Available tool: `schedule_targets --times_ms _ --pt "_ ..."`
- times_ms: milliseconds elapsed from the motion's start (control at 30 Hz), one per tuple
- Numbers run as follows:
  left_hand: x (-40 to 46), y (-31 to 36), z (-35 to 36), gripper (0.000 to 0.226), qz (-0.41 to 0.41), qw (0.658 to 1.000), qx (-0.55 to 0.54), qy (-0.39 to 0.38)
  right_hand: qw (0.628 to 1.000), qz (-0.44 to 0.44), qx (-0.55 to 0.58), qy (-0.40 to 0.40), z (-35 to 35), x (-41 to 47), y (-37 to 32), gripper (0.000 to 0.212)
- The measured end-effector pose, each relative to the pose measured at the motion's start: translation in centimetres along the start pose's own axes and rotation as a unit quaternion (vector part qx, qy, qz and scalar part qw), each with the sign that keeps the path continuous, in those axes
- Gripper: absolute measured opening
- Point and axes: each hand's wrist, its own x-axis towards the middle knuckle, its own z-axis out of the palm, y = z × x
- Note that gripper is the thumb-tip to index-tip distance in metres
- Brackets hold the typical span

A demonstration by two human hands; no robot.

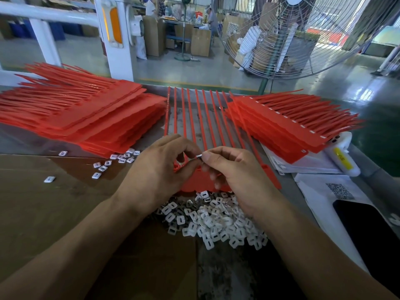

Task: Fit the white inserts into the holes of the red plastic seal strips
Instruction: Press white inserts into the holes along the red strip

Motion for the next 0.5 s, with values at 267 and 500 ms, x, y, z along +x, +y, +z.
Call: schedule_targets --times_ms 267,500 --pt "0.5 -4.3 -2.4 0.01 -0.065 0.995 0.06 -0.042 0.971 -0.022 -0.239 -0.021 0.1 1.1 -2.3 0.019" --pt "0.4 -5.1 -3.0 0.011 -0.117 0.977 0.111 -0.138 0.958 -0.017 -0.28 -0.055 1.4 0.9 -1.1 0.016"
